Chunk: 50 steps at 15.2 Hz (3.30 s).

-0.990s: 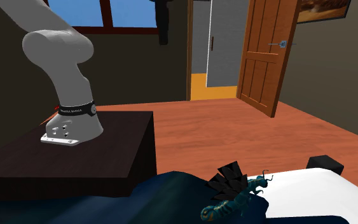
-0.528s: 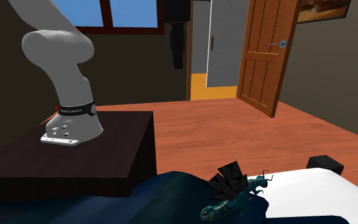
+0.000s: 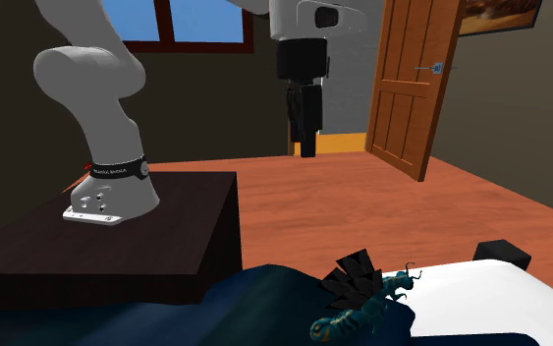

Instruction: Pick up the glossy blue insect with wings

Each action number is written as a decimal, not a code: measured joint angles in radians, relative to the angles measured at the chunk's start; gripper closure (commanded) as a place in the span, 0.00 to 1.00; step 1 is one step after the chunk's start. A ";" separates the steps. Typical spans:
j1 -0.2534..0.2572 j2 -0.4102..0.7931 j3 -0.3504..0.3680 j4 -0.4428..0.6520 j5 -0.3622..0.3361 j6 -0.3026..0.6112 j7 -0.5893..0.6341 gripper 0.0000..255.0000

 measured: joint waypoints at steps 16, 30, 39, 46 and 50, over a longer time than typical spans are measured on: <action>-0.118 0.601 -0.003 0.391 0.255 0.225 -0.353 0.00; -0.144 0.685 0.026 0.407 0.294 0.294 -0.382 1.00; -0.133 0.648 0.011 0.409 0.276 0.254 -0.370 1.00; -0.115 0.583 -0.012 0.416 0.243 0.185 -0.348 1.00; -0.108 0.548 -0.023 0.420 0.225 0.147 -0.339 1.00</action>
